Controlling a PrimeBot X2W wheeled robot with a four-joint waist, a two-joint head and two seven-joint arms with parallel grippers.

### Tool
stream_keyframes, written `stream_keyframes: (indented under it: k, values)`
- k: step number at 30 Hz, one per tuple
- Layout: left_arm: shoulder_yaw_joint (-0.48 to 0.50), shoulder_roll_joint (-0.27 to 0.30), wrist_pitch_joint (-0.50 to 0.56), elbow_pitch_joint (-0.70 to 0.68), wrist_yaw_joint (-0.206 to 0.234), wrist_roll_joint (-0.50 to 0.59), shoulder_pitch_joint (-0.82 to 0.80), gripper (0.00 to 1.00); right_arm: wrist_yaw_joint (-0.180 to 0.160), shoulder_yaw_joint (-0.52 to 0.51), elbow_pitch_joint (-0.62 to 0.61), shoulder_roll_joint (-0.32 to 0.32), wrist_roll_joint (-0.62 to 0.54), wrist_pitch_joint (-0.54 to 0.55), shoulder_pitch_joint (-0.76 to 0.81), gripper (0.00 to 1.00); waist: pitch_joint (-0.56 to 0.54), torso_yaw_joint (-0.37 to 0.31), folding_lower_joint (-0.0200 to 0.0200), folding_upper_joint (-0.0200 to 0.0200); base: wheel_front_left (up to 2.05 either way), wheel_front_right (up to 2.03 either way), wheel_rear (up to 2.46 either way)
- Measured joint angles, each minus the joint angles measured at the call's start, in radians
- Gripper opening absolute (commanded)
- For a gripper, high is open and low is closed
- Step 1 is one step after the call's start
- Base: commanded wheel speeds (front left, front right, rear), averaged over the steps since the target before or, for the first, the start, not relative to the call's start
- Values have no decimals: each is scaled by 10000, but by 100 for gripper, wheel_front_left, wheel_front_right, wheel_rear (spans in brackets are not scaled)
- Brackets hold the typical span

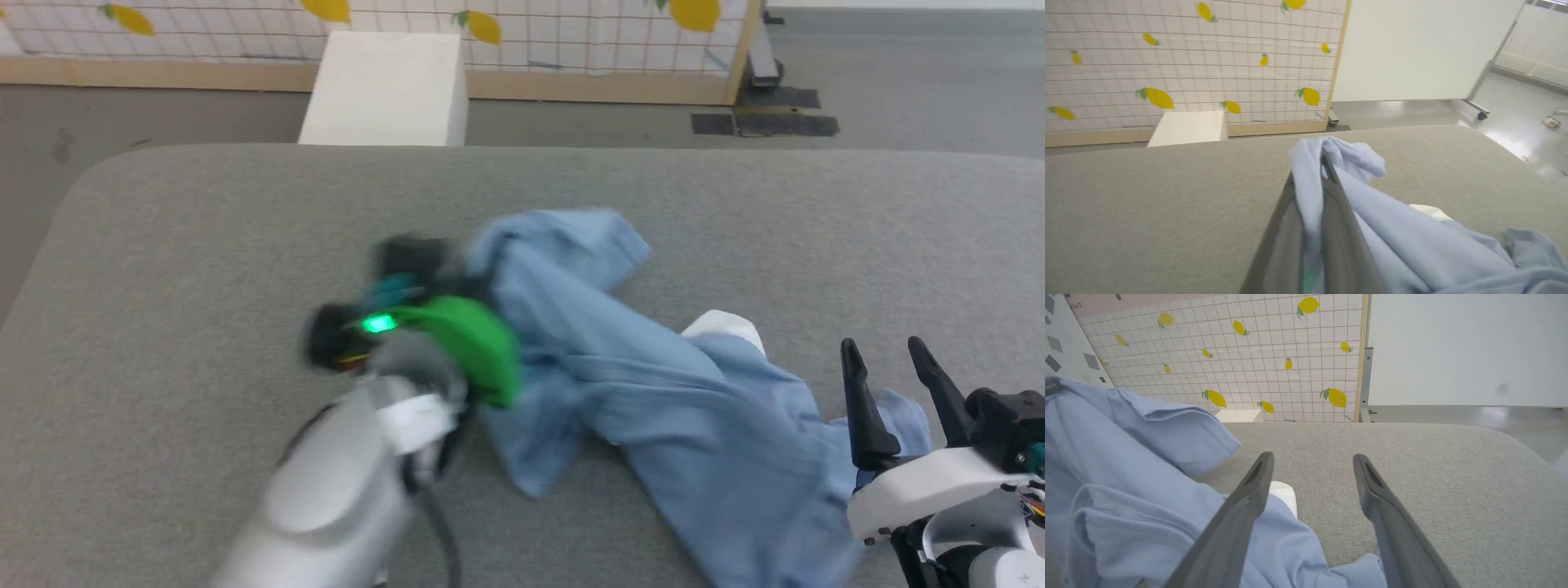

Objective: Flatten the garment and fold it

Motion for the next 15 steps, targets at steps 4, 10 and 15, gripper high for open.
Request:
stream_keyframes:
  k: [4,10,15]
  values:
    - [1680,1014,-794,-596,1080,-903,1897,0,0,44,-12,4,21,100,27,100,-83,394,0,0,0,0,0]
    - [2416,1478,-527,-692,1674,-2059,4780,0,0,29,-98,2,59,236,36,100,-128,984,0,0,0,0,0]
    - [2311,1360,-293,-989,1624,-2435,5300,100,0,59,-184,4,59,320,13,100,-73,1401,0,0,0,0,0]
